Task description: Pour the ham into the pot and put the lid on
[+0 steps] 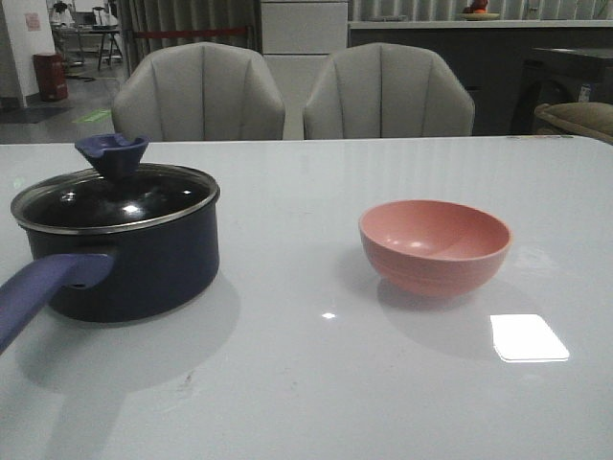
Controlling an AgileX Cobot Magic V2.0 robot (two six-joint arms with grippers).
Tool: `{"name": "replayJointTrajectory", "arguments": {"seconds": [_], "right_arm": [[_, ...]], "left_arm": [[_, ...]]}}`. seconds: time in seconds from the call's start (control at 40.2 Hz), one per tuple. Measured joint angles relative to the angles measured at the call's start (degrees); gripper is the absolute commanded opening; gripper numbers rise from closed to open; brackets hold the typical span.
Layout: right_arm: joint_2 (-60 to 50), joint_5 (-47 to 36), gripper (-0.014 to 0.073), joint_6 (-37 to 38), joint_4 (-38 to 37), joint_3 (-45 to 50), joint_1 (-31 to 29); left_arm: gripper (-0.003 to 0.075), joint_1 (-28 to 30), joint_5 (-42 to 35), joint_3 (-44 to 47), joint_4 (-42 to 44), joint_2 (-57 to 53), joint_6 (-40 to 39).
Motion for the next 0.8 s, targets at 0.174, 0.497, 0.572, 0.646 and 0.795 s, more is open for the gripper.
{"name": "replayJointTrajectory", "arguments": {"seconds": [0.174, 0.497, 0.572, 0.646, 0.795], "right_arm": [[0.0, 0.0, 0.015, 0.4, 0.0, 0.0, 0.0], [0.0, 0.0, 0.015, 0.5, 0.0, 0.0, 0.0], [0.0, 0.0, 0.015, 0.6, 0.0, 0.0, 0.0], [0.0, 0.0, 0.015, 0.6, 0.0, 0.0, 0.0], [0.0, 0.0, 0.015, 0.6, 0.0, 0.0, 0.0]], "left_arm": [[0.0133, 0.0, 0.0, 0.0, 0.0, 0.0, 0.0], [0.0133, 0.0, 0.0, 0.0, 0.0, 0.0, 0.0], [0.0133, 0.0, 0.0, 0.0, 0.0, 0.0, 0.0], [0.0133, 0.0, 0.0, 0.0, 0.0, 0.0, 0.0], [0.0133, 0.0, 0.0, 0.0, 0.0, 0.0, 0.0]]}}
